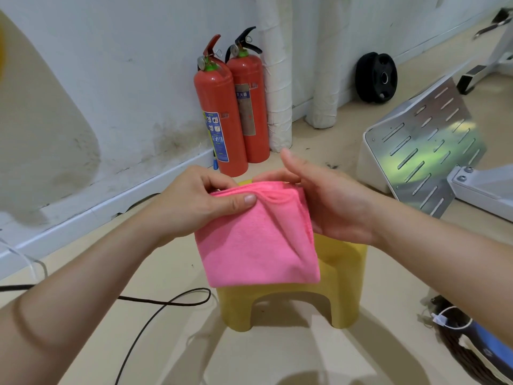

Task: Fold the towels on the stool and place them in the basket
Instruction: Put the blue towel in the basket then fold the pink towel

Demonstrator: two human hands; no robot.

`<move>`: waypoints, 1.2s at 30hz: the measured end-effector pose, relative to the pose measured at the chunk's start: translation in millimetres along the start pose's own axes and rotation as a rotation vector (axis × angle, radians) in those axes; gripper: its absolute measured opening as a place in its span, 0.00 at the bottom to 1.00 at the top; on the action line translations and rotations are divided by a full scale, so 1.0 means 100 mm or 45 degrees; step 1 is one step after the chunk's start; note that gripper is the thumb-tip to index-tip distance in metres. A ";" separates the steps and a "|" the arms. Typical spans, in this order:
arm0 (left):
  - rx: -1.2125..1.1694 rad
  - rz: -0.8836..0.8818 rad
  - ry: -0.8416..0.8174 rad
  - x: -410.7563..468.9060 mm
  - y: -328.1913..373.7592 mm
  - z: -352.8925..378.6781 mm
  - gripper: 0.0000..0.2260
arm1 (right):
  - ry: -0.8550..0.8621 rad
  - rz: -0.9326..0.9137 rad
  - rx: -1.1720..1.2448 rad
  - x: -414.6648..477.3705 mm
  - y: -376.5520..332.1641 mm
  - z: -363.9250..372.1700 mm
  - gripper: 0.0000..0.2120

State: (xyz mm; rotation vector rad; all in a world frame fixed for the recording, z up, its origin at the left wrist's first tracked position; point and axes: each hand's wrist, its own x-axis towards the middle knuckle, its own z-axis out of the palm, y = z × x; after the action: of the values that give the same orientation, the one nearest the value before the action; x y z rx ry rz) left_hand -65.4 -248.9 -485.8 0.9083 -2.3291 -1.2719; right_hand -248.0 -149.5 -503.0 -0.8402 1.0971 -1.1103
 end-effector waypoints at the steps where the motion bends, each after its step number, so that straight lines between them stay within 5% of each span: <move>1: 0.050 -0.006 0.041 0.00 0.02 0.04 0.14 | 0.019 -0.026 -0.127 -0.02 -0.01 0.03 0.26; 6: 0.175 -0.016 0.162 0.06 0.00 0.14 0.17 | 0.328 -0.341 -0.944 0.01 0.05 0.14 0.15; 9: 0.006 -0.100 0.098 0.11 -0.08 0.11 0.20 | 0.351 -0.396 -0.806 0.04 0.06 0.07 0.09; 14: -0.762 -0.327 0.051 0.18 -0.28 0.12 0.13 | 0.368 -0.302 -0.463 0.07 0.12 -0.10 0.07; 17: -0.825 -0.303 0.097 0.29 -0.42 0.28 0.12 | 0.522 -0.159 -0.512 0.16 0.27 -0.26 0.12; 25: -0.103 -0.207 0.384 0.74 -0.72 0.66 0.19 | 0.804 -0.303 -1.457 0.44 0.57 -0.61 0.10; 29: 0.527 0.323 0.538 0.76 -0.66 0.61 0.19 | 0.864 -0.451 -1.613 0.55 0.58 -0.64 0.10; 32: 0.787 0.581 0.181 0.67 -0.60 0.72 0.15 | 0.868 -0.479 -1.694 0.64 0.59 -0.66 0.11; 34: 1.015 0.438 -0.183 0.57 -0.62 0.89 0.28 | 0.860 -0.390 -1.808 0.68 0.61 -0.67 0.15; 36: 1.164 0.258 -0.340 0.53 -0.70 0.97 0.30 | 0.926 -0.270 -1.959 0.69 0.58 -0.67 0.20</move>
State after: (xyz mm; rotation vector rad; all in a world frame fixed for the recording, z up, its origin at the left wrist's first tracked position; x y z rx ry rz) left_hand -133.4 -251.5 -597.7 0.7112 -3.1638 -0.1950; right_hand -292.2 -201.4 -592.3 -1.7943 2.6065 -0.5436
